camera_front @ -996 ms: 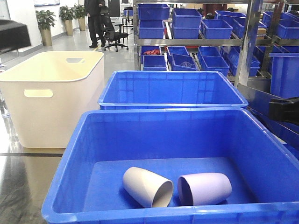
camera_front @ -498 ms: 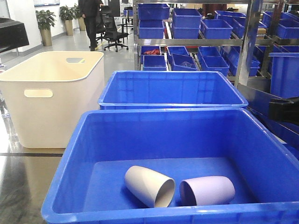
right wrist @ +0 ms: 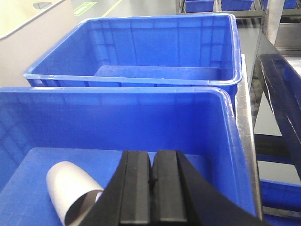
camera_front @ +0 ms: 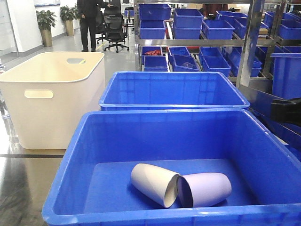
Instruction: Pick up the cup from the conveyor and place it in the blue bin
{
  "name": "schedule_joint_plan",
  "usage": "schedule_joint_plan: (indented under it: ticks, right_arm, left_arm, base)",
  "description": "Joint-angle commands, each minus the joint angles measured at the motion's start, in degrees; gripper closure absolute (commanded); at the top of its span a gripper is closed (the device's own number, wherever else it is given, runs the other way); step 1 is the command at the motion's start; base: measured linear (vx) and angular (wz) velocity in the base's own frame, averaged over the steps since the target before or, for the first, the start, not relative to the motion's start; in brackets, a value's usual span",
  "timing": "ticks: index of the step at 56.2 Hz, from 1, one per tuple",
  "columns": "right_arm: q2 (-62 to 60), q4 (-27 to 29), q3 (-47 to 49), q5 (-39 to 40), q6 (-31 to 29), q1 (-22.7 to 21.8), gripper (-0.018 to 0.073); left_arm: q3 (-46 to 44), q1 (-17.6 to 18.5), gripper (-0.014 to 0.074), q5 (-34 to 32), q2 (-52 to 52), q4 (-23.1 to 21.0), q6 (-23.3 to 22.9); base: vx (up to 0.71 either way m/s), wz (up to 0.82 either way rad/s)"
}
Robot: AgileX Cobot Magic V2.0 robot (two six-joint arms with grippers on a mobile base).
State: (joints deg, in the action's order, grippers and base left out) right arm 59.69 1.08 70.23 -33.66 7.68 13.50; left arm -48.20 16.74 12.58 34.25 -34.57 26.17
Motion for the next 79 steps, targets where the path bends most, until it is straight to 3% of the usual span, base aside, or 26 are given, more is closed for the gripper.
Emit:
schedule_joint_plan:
  ticks: [1,14,19,29,38,43,79]
  right_arm:
    - [-0.9,-0.3,1.6,4.2,-0.3,0.0,0.0572]
    - [-0.9,-0.3,1.6,4.1,-0.3,0.0,0.0572]
    - [-0.9,-0.3,1.6,4.1,-0.3,0.0,0.0572]
    - [-0.9,-0.3,1.6,4.1,-0.3,0.0,0.0572]
    - [-0.9,-0.3,1.6,4.1,-0.3,0.0,0.0572]
    - [-0.9,-0.3,1.6,4.1,-0.3,0.0,0.0572]
    - [-0.9,-0.3,1.6,4.1,-0.3,0.0,0.0571]
  left_arm:
    - [6.9,0.5,0.0596,-9.0,-5.7,7.6,-6.5]
    - [26.0,-3.1,0.0596,-10.9,-18.1,28.3,-25.1]
    - [32.2,-6.1,0.0596,-10.9,-21.8,33.0,-29.4]
    - [43.2,-11.6,0.0596,-11.5,-29.0,33.1,-29.7]
    - [50.7,-12.4,0.0596,-13.4,-33.3,33.0,-29.7]
    - [50.5,-12.4,0.0596,-10.1,-33.8,33.0,-29.7]
    - [50.5,-12.4,0.0596,-9.8,-33.8,33.0,-29.7]
  base:
    - [0.00,0.00]
    - [0.00,0.00]
    - [0.00,0.00]
    - [0.00,0.00]
    - [0.00,0.00]
    - [0.00,0.00]
    - [0.00,0.00]
